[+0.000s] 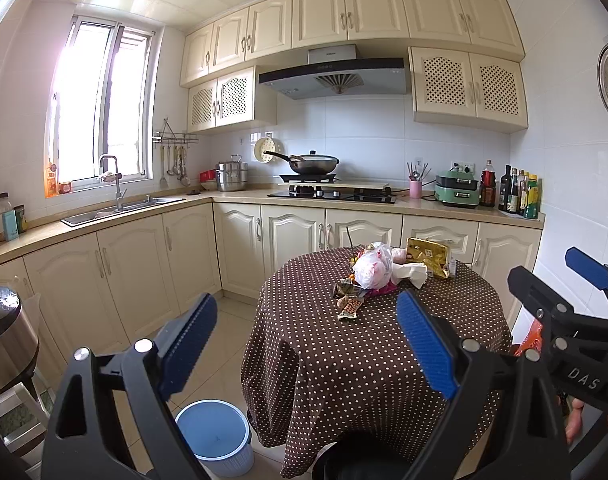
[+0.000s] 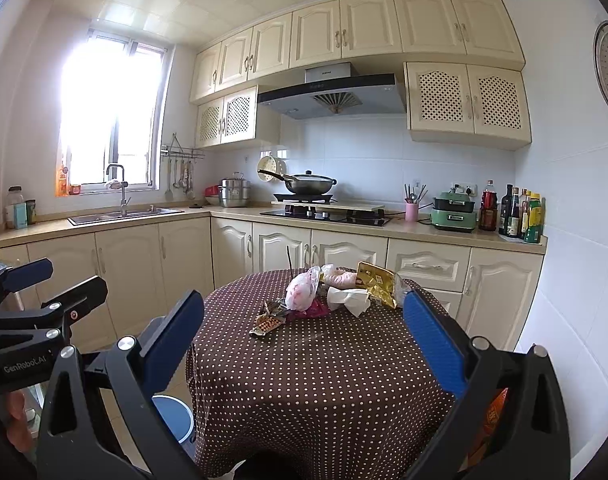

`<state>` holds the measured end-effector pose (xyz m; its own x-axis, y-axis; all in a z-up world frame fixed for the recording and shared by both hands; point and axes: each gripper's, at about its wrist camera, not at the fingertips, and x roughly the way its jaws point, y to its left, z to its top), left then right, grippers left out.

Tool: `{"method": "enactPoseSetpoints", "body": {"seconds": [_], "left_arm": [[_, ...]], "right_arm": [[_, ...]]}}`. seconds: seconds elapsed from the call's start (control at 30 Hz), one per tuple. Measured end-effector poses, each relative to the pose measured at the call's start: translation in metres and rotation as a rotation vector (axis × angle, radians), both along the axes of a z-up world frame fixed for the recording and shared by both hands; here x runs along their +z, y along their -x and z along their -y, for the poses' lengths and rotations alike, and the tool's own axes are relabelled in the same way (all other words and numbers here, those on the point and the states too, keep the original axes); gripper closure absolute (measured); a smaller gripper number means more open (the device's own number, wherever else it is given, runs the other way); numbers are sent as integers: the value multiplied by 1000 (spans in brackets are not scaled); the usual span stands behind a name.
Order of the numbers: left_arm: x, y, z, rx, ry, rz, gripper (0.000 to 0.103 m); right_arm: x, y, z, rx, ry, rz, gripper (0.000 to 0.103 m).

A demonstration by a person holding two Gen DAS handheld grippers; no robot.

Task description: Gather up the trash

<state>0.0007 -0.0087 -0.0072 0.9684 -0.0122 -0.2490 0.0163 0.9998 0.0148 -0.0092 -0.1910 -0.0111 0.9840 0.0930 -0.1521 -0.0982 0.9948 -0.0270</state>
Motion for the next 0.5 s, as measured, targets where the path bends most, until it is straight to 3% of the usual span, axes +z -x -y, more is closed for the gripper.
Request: {"method": "enactPoseSetpoints", "body": {"seconds": [0.5], "left_arm": [[0, 0, 1, 1, -2, -1, 14]], "right_arm": [[2, 0, -1, 8, 0, -6, 7]]}}
